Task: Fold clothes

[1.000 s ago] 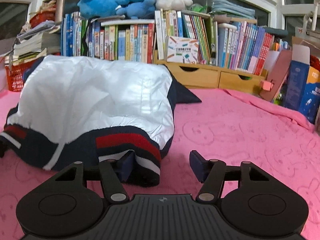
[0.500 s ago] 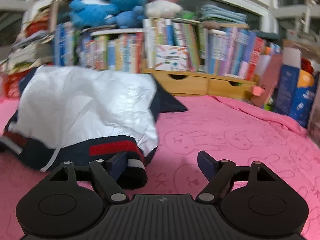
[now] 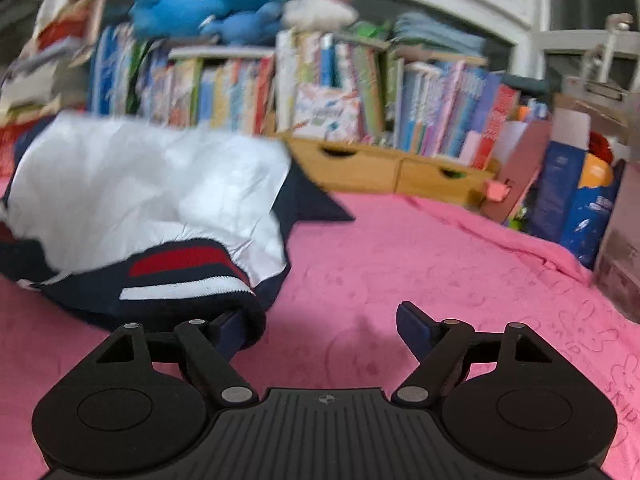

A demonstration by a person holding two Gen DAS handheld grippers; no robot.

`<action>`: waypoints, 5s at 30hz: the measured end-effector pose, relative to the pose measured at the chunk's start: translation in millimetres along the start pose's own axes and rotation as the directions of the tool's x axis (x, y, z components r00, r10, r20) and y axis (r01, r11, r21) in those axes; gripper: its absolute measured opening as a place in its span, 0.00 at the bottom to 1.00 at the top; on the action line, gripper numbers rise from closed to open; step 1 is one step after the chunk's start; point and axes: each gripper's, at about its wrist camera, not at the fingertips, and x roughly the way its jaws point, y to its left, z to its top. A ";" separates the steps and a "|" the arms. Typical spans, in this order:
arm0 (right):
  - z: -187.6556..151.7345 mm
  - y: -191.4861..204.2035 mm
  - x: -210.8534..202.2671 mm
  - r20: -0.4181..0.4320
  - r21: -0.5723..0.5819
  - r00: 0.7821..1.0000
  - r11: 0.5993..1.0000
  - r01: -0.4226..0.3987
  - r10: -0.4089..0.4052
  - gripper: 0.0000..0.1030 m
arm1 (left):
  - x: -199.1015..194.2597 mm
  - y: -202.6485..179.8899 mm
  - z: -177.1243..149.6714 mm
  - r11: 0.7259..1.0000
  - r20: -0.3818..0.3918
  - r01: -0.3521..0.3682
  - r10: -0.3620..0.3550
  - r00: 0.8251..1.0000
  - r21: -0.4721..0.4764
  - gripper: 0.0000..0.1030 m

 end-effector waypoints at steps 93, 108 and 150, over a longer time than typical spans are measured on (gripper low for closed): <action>-145.5 1.6 -247.7 -0.257 -0.465 0.941 0.826 -0.319 0.219 0.72 | -199.6 54.7 -136.9 0.764 -0.341 0.332 -0.157 0.927 0.553 1.00; -115.0 -25.4 -210.1 -0.419 -0.403 0.852 0.777 -0.484 0.314 1.00 | -186.1 85.3 -127.5 0.755 -0.488 0.499 -0.273 0.829 0.425 1.00; -43.0 98.2 -171.2 -0.235 -0.496 0.525 0.364 -0.789 0.818 0.79 | -175.3 90.0 -43.0 0.792 -0.252 0.470 -0.399 0.882 0.390 1.00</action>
